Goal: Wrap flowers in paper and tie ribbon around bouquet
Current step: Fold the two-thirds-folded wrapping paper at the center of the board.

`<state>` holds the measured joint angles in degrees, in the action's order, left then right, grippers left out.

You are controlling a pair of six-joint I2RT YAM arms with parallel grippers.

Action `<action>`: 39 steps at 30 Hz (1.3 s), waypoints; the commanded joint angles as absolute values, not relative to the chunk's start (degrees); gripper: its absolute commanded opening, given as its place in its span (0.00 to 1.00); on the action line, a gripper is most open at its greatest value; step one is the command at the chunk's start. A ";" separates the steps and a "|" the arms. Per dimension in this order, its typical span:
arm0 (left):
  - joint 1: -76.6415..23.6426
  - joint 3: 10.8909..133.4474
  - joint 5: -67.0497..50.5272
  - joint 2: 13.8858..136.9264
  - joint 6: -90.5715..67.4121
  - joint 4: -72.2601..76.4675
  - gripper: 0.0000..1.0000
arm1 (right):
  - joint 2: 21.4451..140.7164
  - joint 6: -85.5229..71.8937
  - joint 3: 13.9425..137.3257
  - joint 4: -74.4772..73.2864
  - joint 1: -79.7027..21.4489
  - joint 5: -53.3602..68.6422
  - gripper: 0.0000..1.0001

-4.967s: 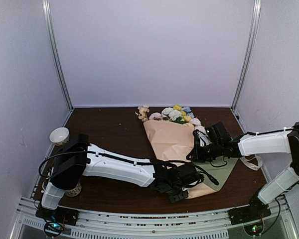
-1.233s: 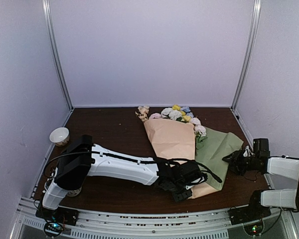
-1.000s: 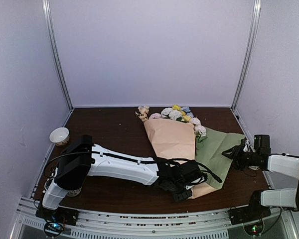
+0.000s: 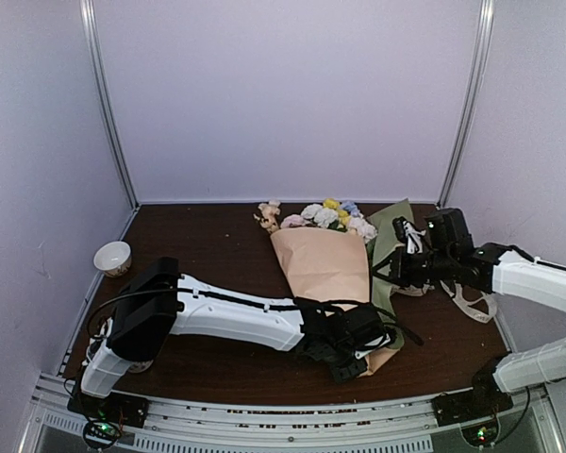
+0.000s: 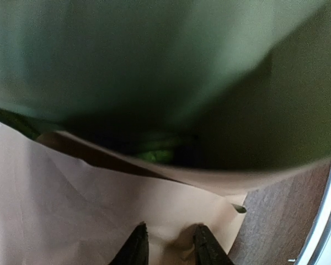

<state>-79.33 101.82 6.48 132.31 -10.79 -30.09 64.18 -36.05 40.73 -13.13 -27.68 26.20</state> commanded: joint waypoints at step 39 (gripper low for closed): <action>-70.54 63.18 1.85 92.08 -16.97 -5.72 0.62 | 101.03 -28.95 55.29 -13.65 -41.13 22.91 0.00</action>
